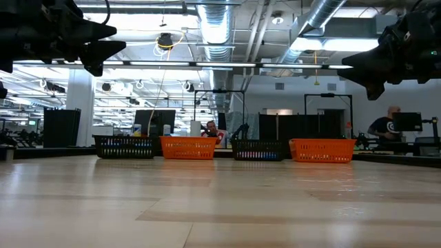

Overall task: Pick & Place Markers
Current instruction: Return to home position

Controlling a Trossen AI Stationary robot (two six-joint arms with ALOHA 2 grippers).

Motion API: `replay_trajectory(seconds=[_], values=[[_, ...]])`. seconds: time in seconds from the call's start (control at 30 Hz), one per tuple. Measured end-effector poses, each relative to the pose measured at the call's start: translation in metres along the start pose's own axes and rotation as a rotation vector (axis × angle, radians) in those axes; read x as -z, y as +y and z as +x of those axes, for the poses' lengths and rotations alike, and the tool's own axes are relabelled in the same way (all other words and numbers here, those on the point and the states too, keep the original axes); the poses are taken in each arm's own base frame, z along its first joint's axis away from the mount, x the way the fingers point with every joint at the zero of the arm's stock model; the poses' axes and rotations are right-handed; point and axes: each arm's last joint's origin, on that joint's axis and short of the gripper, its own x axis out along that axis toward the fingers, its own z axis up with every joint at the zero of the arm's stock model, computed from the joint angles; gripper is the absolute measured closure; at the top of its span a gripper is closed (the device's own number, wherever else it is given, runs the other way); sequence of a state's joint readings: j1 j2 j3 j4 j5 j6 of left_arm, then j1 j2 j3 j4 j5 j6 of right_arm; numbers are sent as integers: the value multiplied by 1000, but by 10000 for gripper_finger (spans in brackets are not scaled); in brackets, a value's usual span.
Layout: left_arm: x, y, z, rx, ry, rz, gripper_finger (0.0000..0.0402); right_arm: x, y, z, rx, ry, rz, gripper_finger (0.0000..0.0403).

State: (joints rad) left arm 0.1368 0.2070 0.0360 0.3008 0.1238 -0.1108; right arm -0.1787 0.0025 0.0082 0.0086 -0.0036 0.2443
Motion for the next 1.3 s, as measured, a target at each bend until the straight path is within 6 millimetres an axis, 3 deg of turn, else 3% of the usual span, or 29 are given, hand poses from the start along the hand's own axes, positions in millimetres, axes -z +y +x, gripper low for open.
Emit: replay_trajectory(seconds=[1.3], values=[[-1, 0, 0, 2, -14, 2, 211, 0, 0, 0, 0, 1, 0, 259]])
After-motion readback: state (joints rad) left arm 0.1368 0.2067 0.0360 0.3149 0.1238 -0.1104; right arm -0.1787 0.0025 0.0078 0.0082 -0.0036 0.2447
